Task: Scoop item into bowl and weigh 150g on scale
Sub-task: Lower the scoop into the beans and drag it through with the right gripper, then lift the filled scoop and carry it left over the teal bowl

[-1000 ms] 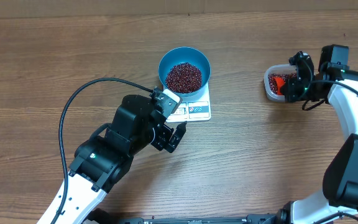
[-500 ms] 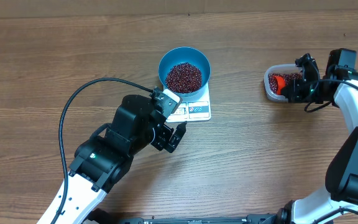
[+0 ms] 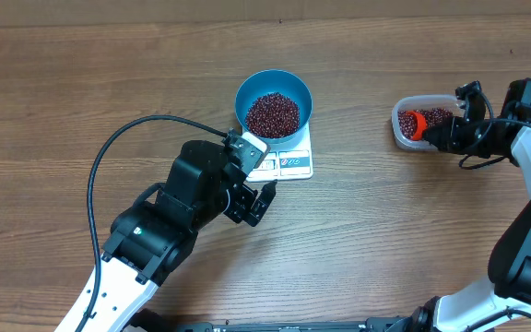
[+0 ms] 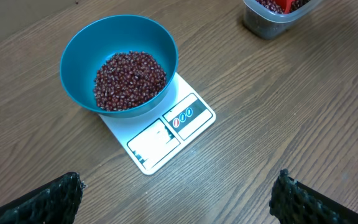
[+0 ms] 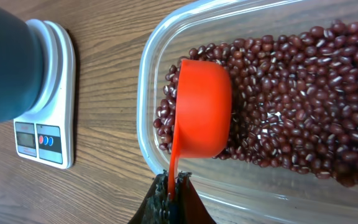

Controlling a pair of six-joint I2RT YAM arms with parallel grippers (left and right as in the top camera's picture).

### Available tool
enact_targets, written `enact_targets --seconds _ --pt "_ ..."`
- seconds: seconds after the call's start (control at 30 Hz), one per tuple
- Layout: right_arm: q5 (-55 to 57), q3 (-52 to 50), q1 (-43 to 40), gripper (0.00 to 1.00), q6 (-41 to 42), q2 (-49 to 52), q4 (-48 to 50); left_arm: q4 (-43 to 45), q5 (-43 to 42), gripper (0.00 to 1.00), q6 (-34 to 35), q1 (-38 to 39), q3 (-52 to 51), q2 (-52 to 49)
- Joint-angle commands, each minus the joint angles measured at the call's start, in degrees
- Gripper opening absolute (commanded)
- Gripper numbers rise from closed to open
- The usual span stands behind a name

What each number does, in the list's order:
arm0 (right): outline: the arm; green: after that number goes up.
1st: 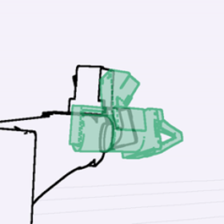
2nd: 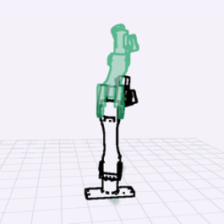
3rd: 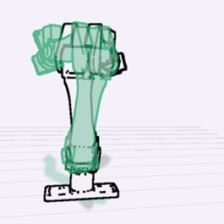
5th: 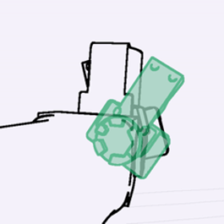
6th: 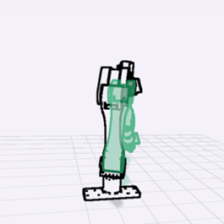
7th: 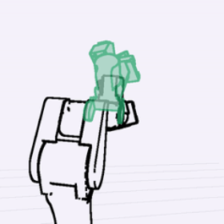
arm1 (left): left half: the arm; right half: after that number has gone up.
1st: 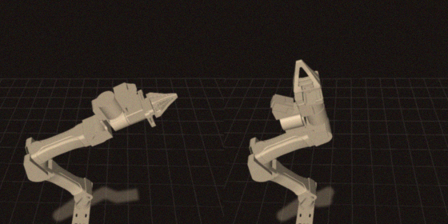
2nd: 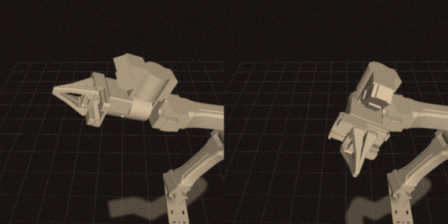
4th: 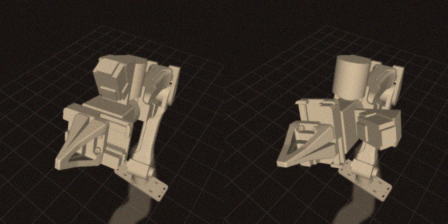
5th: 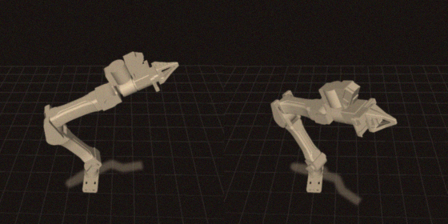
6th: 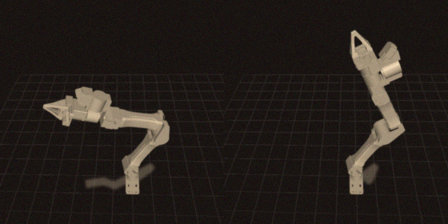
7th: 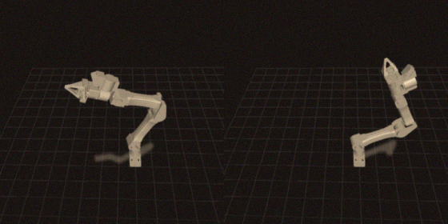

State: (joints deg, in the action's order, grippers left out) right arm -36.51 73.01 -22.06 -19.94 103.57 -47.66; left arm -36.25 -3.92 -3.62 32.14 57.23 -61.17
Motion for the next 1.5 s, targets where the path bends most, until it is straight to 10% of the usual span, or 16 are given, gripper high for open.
enact_targets --seconds 0.0,1.47 --pt "-2.62 -0.26 -1.2 0.04 0.68 0.33 -0.02 0.09 -0.55 0.99 -1.11 -0.26 -0.46 -0.33" --pt "-45.09 -0.26 -10.36 0.04 2.01 0.33 -0.35 0.04 -0.55 1.0 -1.11 -0.26 -0.46 -0.33"
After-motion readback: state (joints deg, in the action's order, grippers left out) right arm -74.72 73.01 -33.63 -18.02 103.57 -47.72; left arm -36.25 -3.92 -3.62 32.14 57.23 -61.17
